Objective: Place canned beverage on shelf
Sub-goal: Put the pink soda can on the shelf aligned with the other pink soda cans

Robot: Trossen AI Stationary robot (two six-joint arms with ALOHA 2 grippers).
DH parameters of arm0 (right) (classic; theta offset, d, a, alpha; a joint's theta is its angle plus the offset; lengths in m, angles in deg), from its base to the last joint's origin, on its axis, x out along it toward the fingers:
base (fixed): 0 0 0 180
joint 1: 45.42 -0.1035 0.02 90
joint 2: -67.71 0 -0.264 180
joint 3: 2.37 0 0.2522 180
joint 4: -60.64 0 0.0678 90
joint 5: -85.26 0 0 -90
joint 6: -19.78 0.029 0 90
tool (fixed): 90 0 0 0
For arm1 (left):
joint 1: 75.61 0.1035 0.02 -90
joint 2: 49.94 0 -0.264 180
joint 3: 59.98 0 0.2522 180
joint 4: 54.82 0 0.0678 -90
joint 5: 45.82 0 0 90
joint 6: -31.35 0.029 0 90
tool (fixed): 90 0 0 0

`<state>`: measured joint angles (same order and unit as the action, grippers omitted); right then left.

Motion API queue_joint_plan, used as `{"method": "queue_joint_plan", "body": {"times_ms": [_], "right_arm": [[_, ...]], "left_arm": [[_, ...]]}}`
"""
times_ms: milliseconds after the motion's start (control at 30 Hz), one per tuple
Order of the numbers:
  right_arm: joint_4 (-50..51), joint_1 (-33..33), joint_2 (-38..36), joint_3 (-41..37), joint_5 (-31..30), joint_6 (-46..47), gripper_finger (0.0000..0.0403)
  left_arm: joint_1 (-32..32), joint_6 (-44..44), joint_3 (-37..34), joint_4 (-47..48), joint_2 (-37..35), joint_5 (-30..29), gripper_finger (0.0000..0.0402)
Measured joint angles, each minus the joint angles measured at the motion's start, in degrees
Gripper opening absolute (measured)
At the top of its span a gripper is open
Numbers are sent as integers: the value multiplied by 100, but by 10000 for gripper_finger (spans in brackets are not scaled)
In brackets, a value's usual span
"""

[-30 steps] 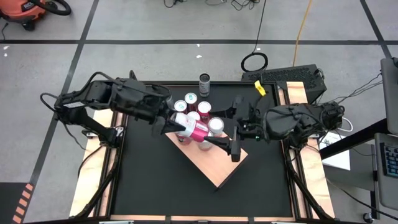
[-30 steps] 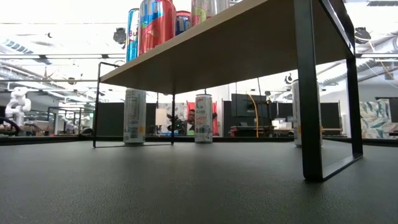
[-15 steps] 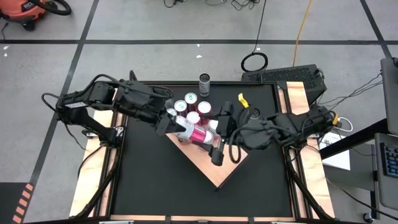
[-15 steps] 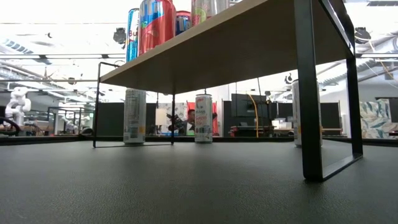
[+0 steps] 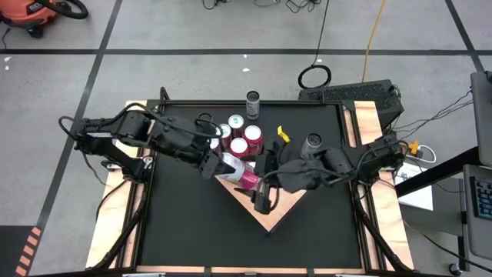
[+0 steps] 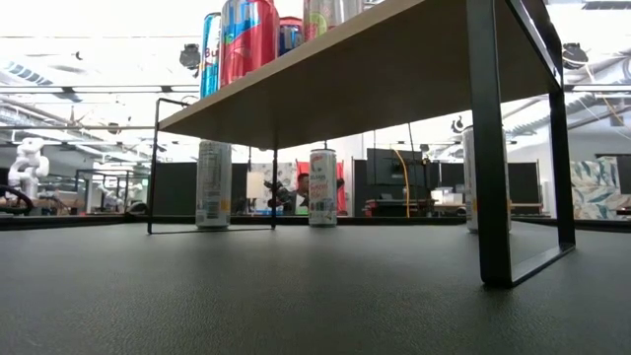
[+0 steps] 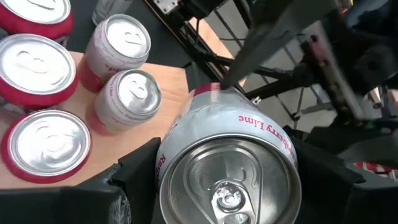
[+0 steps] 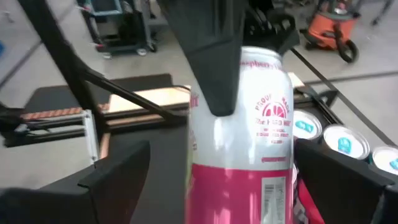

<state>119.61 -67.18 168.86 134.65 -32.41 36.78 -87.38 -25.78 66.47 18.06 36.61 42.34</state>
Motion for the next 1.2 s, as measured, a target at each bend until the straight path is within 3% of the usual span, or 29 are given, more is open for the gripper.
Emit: {"method": "queue_joint_plan", "body": {"times_ms": [267,633,1033,1200], "right_arm": [[106,0,192,0,-104,198,368],[493,0,214,2,-71,243,292],[498,92,220,2,-20,188,330],[457,215,262,2,387,-107,325]], "left_arm": [[-2,-69,-5,-81,197,219,283],[0,-88,-9,-174,255,250,283],[2,-104,-9,-220,241,249,292],[2,-108,-9,-205,237,256,293]]}}
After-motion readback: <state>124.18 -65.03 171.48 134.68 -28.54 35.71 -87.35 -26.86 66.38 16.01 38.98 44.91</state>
